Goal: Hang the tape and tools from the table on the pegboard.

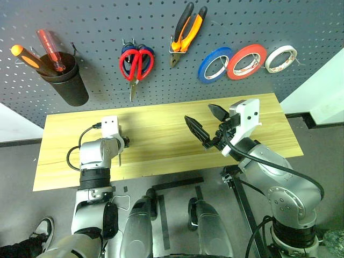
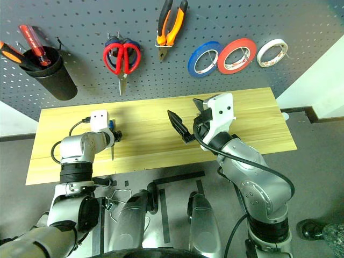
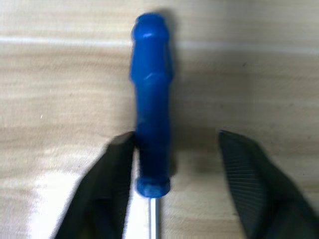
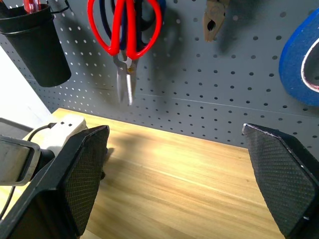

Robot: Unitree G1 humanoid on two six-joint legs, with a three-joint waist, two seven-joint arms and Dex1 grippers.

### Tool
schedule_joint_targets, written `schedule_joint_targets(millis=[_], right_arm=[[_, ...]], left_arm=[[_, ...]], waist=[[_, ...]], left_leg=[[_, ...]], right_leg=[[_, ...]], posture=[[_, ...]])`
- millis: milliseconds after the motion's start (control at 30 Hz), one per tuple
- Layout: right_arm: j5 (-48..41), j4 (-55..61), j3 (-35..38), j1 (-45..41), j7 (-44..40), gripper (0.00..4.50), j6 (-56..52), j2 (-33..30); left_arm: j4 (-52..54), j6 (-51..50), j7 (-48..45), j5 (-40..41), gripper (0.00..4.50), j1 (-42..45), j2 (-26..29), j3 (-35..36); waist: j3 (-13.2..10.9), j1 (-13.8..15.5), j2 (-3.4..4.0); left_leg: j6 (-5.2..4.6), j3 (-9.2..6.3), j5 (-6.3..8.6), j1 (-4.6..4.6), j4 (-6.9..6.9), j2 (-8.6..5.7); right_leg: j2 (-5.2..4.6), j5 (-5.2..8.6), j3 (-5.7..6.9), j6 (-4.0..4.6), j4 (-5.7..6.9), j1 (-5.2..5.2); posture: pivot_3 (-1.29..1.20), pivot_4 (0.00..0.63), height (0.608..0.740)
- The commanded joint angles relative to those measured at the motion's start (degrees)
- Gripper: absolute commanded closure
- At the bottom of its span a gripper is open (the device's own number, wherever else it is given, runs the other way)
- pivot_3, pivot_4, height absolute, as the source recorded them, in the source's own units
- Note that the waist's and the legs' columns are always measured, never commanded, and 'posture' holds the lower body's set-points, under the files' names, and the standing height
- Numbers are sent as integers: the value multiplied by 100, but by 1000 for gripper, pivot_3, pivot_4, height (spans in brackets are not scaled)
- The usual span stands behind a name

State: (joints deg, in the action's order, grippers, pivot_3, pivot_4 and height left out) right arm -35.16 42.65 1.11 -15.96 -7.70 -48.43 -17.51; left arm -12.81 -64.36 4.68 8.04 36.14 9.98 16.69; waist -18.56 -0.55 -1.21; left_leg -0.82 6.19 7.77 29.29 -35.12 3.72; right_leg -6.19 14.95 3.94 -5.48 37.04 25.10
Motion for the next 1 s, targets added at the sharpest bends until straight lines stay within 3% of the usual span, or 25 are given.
schedule_joint_targets(millis=[33,133,433,700,1000], right_arm=[[-91,296,136,9,-2,0,42,-40],[-79,264,134,-1,-4,0,50,-40],[2,138,93,-40,-40,0,130,-30],[223,-154,23,-166,-219,0,408,-46],[519,-538,13,-376,-445,0,816,-39]], left_arm=[[53,7,53,-19,3211,-59,44,66],[25,20,76,-10,4042,-53,43,71],[481,-125,-180,85,4040,-70,-9,-251],[2255,-665,-753,334,4040,-106,-9,-1155],[3627,-234,-1528,264,4040,-511,864,-2503]], waist=[[-3,-1,0],[-4,-4,1],[-5,0,1],[-3,-1,1],[8,-7,6]], left_leg=[[0,0,0,0,0,0],[1,0,1,0,0,0],[3,0,2,2,2,0],[6,0,1,7,5,-1],[13,8,-4,6,9,0]], right_leg=[[0,0,0,0,0,0],[0,0,0,0,0,0],[-2,1,0,1,-1,2],[-2,-1,0,-1,-2,3],[21,-3,0,-4,-1,4]], posture=[[-37,369,717],[-36,370,717],[-28,353,717],[-8,302,717],[13,252,717]])
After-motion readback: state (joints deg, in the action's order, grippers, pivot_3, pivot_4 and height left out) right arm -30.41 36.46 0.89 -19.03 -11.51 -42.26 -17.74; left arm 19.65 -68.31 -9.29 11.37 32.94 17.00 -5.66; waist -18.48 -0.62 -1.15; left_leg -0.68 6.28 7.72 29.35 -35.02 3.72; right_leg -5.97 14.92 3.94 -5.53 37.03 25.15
